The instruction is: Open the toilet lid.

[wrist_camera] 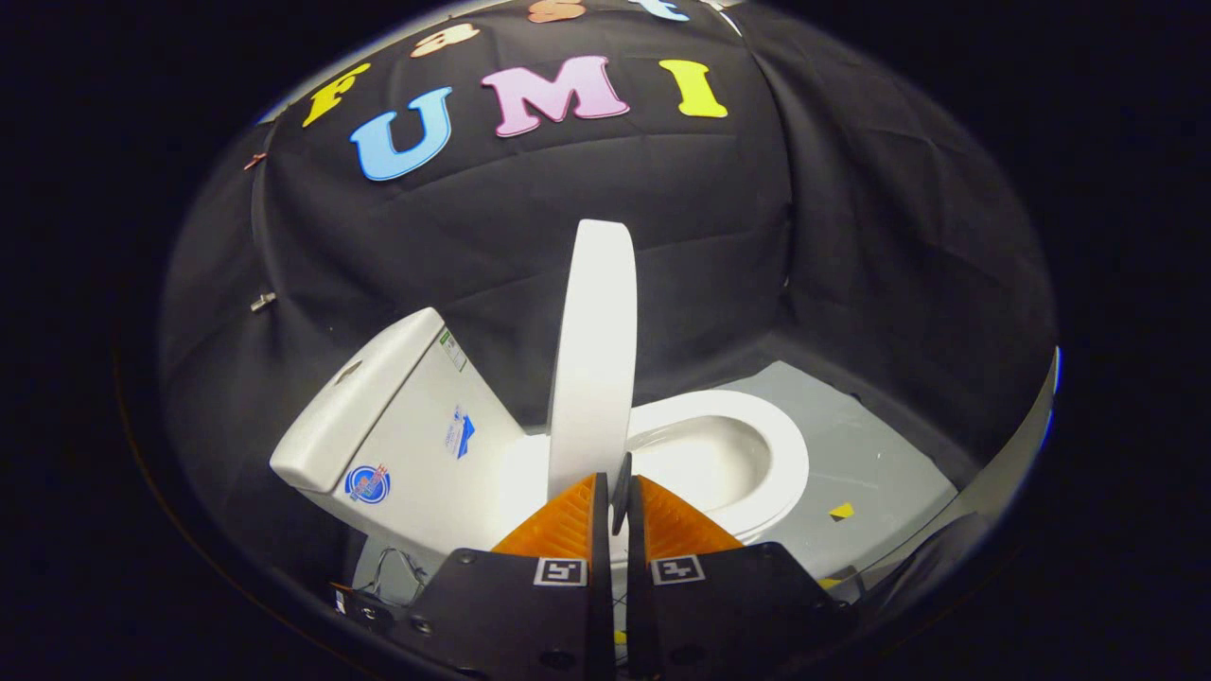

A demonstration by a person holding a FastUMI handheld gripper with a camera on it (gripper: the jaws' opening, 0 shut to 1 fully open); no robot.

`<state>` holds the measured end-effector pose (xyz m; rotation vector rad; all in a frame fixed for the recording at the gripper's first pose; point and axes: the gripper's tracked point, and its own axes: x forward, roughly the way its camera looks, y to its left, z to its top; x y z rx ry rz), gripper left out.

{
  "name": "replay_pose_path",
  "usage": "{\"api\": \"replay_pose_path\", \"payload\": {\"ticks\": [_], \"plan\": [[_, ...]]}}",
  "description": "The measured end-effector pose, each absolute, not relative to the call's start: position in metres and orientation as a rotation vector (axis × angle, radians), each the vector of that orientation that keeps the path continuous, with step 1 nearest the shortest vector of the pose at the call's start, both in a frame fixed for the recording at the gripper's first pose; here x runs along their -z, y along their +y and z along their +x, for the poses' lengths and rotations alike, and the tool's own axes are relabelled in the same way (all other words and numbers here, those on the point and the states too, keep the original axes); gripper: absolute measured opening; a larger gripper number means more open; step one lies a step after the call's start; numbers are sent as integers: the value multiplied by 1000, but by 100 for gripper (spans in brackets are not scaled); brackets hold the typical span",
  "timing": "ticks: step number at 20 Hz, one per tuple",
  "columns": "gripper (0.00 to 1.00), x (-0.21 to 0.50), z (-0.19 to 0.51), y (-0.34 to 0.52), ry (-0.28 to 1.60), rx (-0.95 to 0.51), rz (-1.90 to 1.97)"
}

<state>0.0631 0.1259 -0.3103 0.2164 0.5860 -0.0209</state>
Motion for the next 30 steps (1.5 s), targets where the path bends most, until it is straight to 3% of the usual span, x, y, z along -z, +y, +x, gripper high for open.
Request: {"api": "replay_pose_path", "payload": {"ticks": [17,30], "plan": [[15,283,64,264,417,-102,-77],[16,287,61,306,396,-160,-176]]}}
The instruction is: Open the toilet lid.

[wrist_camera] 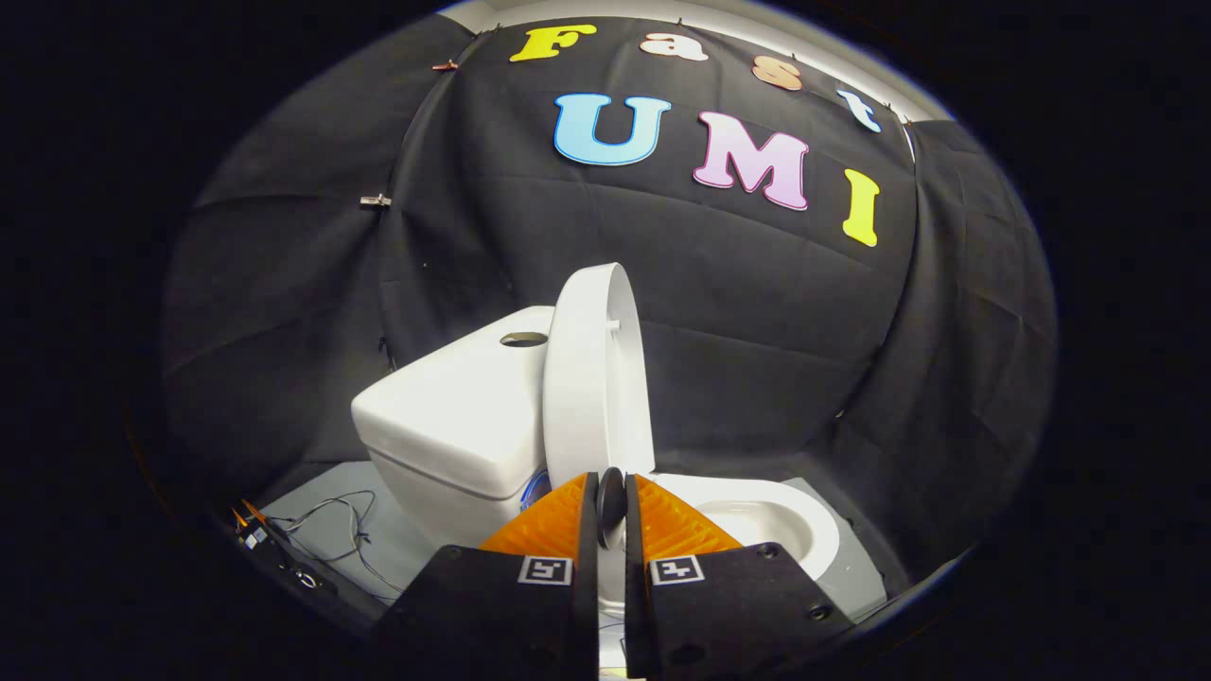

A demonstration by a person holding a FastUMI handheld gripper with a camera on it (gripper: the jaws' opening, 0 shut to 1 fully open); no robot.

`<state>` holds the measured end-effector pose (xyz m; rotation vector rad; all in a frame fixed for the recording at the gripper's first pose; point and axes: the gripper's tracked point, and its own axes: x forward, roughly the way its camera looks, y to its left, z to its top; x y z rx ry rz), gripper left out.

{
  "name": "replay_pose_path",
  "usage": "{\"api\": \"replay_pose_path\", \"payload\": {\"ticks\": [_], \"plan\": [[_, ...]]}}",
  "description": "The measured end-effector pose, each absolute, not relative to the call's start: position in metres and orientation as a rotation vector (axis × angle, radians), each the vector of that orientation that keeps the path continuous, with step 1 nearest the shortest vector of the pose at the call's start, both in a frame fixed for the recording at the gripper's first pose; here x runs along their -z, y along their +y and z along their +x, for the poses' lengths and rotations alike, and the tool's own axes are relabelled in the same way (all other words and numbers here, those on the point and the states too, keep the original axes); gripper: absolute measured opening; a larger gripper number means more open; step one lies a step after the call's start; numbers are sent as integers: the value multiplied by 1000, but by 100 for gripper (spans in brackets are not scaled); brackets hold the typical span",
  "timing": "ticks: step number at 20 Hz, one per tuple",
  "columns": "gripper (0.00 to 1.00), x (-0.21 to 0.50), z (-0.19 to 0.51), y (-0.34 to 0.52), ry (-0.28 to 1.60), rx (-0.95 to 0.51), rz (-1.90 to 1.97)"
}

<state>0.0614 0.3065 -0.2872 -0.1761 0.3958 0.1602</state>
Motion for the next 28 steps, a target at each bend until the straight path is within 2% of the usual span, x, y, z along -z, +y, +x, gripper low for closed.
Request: {"api": "replay_pose_path", "payload": {"ticks": [15,16,22,28], "plan": [[14,269,58,302,330,-155,-205],[21,266,58,302,322,-160,-205],[100,265,55,301,345,-179,-192],[99,247,50,295,328,-198,-178]]}}
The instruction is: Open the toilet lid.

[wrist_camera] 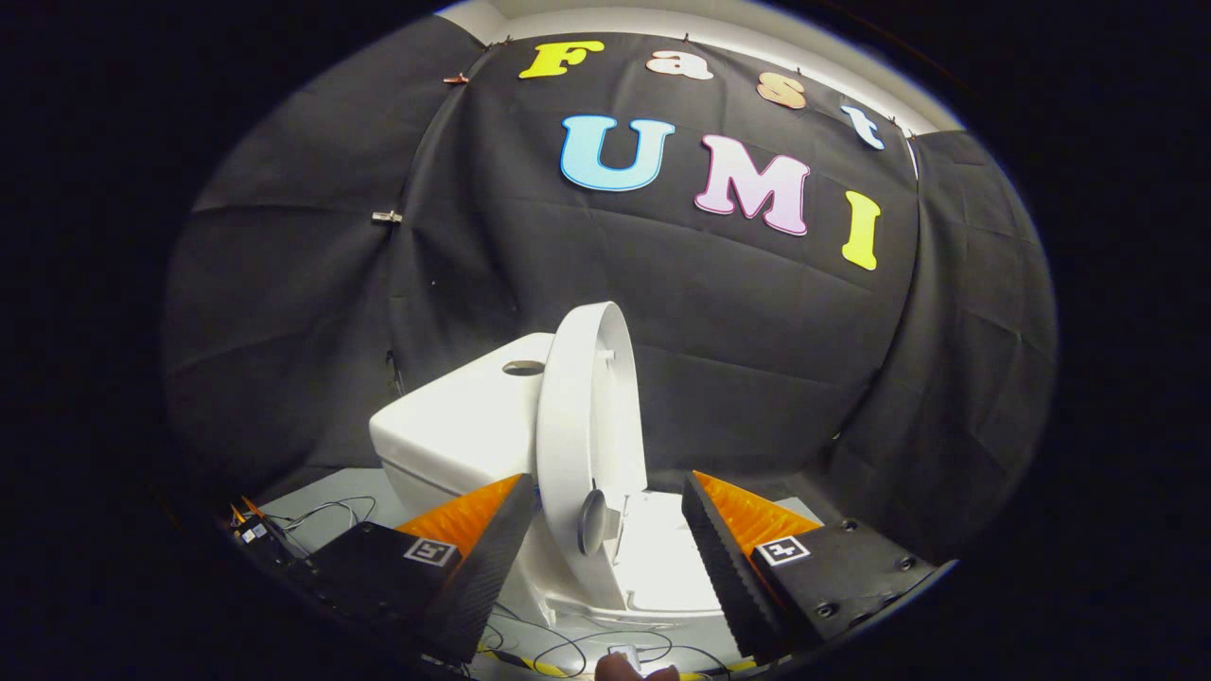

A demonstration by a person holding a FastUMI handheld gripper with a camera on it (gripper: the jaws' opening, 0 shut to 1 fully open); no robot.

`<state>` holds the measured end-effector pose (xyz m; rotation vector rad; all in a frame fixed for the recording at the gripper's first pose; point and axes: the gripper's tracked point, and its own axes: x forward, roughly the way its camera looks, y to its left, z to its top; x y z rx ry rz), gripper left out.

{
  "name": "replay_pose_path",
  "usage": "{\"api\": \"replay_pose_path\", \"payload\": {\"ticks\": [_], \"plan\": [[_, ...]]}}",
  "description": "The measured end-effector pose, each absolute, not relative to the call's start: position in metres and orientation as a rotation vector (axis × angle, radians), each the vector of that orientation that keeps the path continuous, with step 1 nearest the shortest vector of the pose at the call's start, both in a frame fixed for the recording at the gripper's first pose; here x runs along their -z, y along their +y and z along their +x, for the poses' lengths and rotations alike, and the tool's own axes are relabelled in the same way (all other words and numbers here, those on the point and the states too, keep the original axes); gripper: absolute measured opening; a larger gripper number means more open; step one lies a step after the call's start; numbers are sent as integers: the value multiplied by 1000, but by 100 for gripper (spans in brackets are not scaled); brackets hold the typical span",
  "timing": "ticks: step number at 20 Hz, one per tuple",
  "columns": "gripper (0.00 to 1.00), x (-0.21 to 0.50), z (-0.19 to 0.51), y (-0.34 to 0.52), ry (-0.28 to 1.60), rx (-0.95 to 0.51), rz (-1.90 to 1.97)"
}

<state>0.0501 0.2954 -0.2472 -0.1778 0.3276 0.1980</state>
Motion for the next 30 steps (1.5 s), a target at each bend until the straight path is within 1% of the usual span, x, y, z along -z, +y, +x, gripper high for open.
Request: {"api": "replay_pose_path", "payload": {"ticks": [8,16,26,30], "plan": [[99,187,48,278,259,-214,-113],[99,124,45,238,192,-205,-59],[99,61,38,170,110,-175,-12],[99,29,28,132,50,-150,36]]}}
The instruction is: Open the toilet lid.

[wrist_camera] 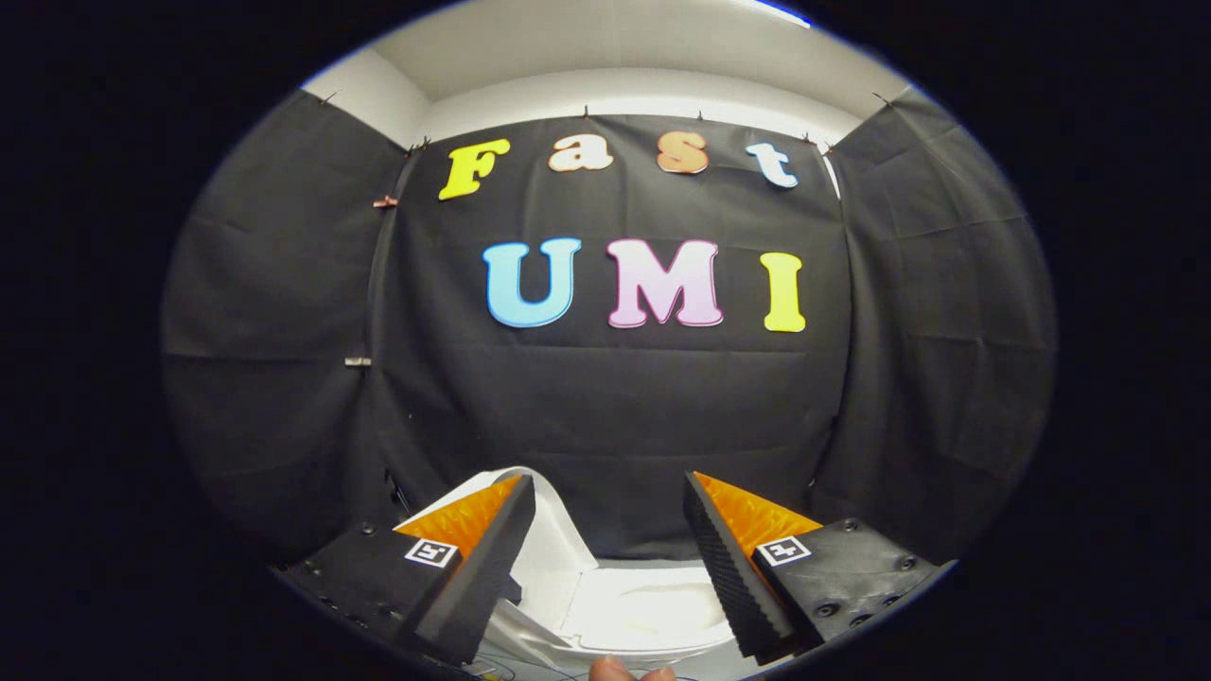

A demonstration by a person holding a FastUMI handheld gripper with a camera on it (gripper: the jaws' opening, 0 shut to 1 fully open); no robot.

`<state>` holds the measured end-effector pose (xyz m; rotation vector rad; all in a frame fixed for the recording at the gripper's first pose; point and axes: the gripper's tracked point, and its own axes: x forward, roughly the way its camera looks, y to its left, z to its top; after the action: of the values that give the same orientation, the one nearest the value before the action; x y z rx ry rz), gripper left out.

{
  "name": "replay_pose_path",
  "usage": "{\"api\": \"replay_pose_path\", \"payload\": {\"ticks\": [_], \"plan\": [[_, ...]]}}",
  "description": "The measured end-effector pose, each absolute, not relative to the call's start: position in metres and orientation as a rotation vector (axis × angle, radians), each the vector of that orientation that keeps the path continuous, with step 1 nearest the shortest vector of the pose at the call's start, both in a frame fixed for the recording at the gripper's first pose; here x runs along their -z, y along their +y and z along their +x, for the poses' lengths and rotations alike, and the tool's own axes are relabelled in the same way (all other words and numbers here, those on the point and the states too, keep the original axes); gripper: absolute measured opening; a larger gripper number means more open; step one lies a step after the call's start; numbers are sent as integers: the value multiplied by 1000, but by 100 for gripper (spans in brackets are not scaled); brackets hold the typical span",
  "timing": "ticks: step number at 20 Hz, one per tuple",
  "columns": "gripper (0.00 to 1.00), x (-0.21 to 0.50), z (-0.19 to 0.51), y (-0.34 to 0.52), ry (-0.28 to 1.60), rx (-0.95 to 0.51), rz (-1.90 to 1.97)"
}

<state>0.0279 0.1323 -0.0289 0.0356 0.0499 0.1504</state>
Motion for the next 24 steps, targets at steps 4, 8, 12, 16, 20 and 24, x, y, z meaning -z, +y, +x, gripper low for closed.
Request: {"api": "replay_pose_path", "payload": {"ticks": [4,8,12,16,20,24], "plan": [[99,5,17,92,-7,-125,38],[99,-10,6,57,-53,-106,46],[99,-14,-5,20,-86,-74,26],[98,-17,-11,-17,-89,-26,39],[99,-19,-13,-32,-100,-24,66],[99,-12,-10,-38,-89,-8,53]]}}
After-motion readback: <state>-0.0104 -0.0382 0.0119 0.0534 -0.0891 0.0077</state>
